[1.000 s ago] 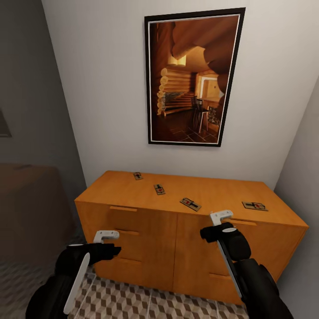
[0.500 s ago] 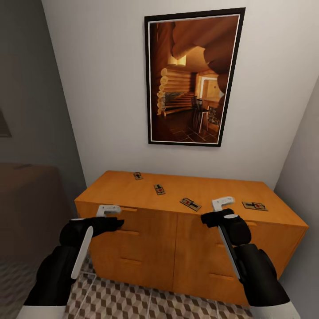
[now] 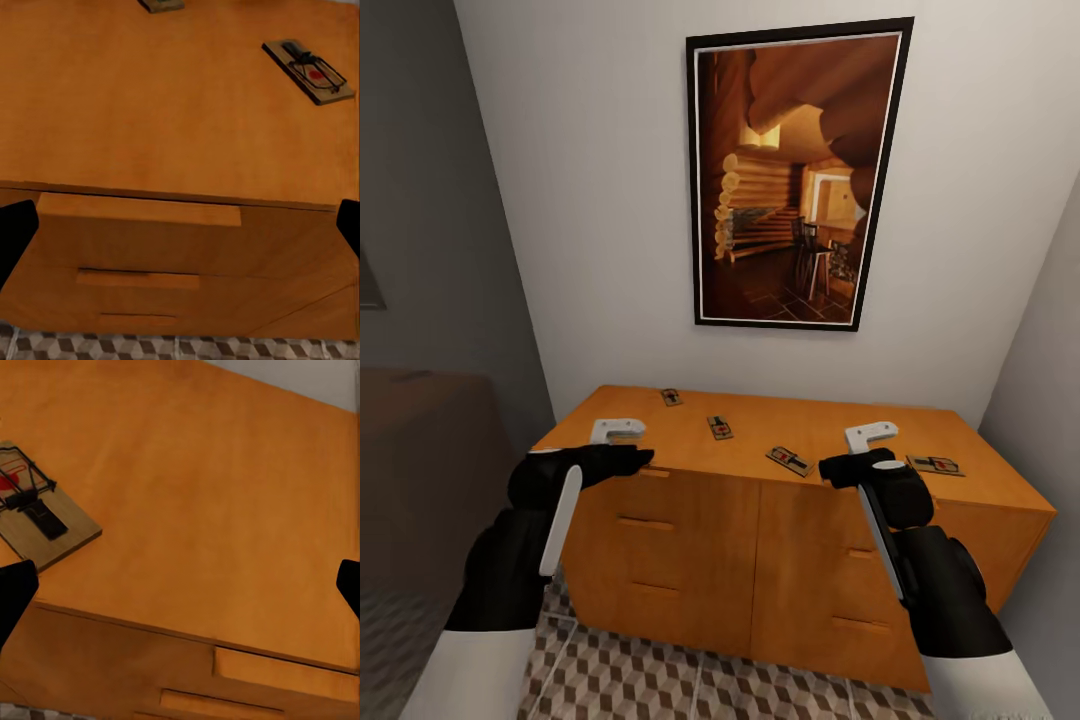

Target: Take the four mousetraps from the cabinet in the bathroom and place them on the bathroom floor. Make sure all four end up on the same floor surface, and ensure that at least two of them are either under or directly next to the same bathroom sink.

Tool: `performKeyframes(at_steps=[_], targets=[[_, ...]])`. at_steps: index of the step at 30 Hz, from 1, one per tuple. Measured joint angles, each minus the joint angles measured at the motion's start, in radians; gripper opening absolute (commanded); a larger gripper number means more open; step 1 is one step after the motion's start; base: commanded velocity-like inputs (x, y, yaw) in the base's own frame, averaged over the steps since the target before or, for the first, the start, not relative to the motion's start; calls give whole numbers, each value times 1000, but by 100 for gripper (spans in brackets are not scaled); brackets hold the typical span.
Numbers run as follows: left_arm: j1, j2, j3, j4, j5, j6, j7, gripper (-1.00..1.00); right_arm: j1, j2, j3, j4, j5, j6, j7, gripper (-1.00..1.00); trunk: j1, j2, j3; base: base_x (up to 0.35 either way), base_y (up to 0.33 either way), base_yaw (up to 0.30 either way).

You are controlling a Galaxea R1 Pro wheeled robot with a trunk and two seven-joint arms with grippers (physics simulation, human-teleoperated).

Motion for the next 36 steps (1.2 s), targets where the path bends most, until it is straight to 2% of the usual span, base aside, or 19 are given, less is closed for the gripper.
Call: performKeyframes(at_steps=[7, 10, 11, 15, 18, 20, 21, 25, 31, 36], targets=[[-53, -19, 0, 0, 2, 0, 0, 100, -30, 0, 0, 0, 0, 0, 0, 100, 0, 0, 0, 0, 0, 0], [-95, -25, 0, 7, 7, 0, -1, 100, -55, 1, 0, 1, 0, 0, 0, 100, 0, 0, 0, 0, 0, 0], [-145, -26, 0, 37, 17, 0, -3, 100, -81, 2, 0, 2, 1, 0, 0, 100, 0, 0, 0, 0, 0, 0], [-202, -27, 0, 90, 25, -1, -3, 100, -103, 3, 0, 3, -1, 0, 0, 100, 0, 0, 0, 0, 0, 0], [-270, -27, 0, 170, 30, -3, -3, 100, -128, 10, 0, 8, -2, 0, -1, 100, 0, 0, 0, 0, 0, 0], [-307, -26, 1, 217, 32, -4, -3, 100, -141, 19, 0, 11, -3, 0, -2, 100, 0, 0, 0, 0, 0, 0], [-341, -26, 1, 266, 34, -6, -3, 100, -152, 31, 0, 14, -4, 0, -2, 100, 0, 0, 0, 0, 0, 0], [-415, -27, 2, 379, 46, -8, -9, 100, -168, 62, 0, 18, -5, 0, -8, 100, 0, 0, 0, 0, 0, 0], [-468, -26, 2, 473, 73, -13, -36, 100, -182, 90, 0, 33, -5, 0, -21, 100, 0, 0, 0, 0, 0, 0], [-510, -21, 3, 536, 87, -14, -53, 100, -224, 124, 0, 119, -6, 0, -29, 100, 0, 0, 0, 0, 0, 0]])
